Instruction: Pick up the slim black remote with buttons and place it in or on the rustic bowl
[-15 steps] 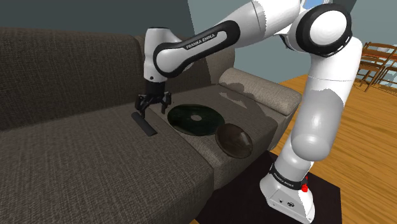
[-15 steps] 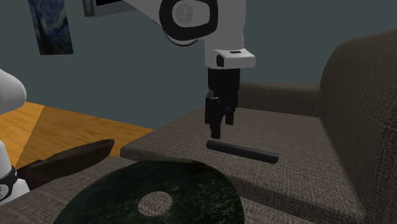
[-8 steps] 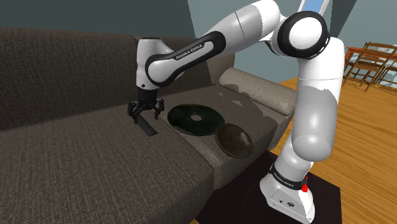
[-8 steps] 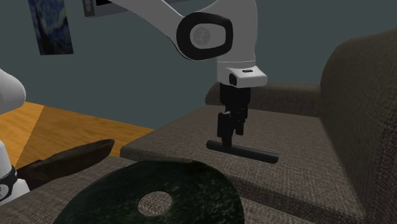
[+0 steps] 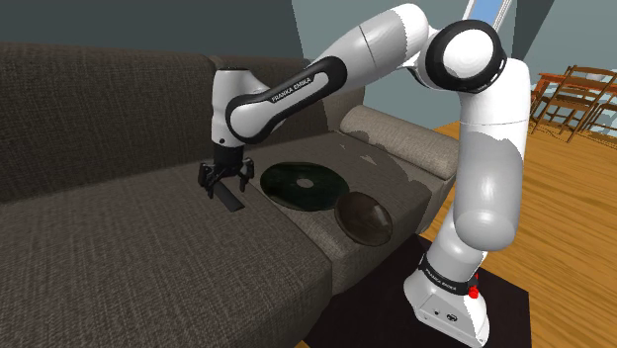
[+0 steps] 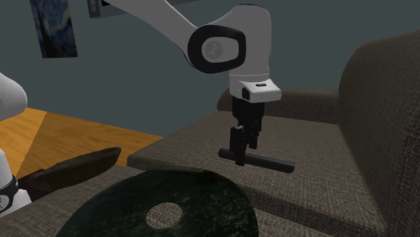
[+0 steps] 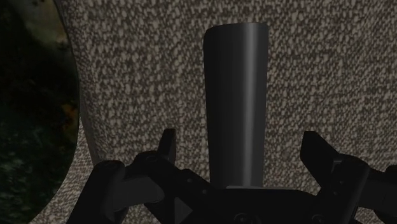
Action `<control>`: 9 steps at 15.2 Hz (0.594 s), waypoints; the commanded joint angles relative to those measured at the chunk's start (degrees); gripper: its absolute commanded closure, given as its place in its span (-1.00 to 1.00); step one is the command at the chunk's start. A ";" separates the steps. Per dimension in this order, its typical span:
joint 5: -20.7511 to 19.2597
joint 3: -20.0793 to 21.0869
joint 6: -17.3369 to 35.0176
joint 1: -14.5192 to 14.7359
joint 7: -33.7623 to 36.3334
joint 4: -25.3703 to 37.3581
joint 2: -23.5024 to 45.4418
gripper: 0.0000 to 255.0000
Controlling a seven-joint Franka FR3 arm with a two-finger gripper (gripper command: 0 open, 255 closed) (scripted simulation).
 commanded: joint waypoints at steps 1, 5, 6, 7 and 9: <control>-0.01 0.00 0.01 0.00 0.00 0.01 0.02 -1.00; 0.00 0.00 0.01 0.00 0.00 0.01 0.01 1.00; -0.02 0.00 -0.01 0.03 0.03 0.06 0.04 1.00; -0.04 0.00 -0.06 0.05 0.06 0.15 0.09 1.00; -0.02 -0.01 -0.02 0.02 0.03 0.07 0.06 1.00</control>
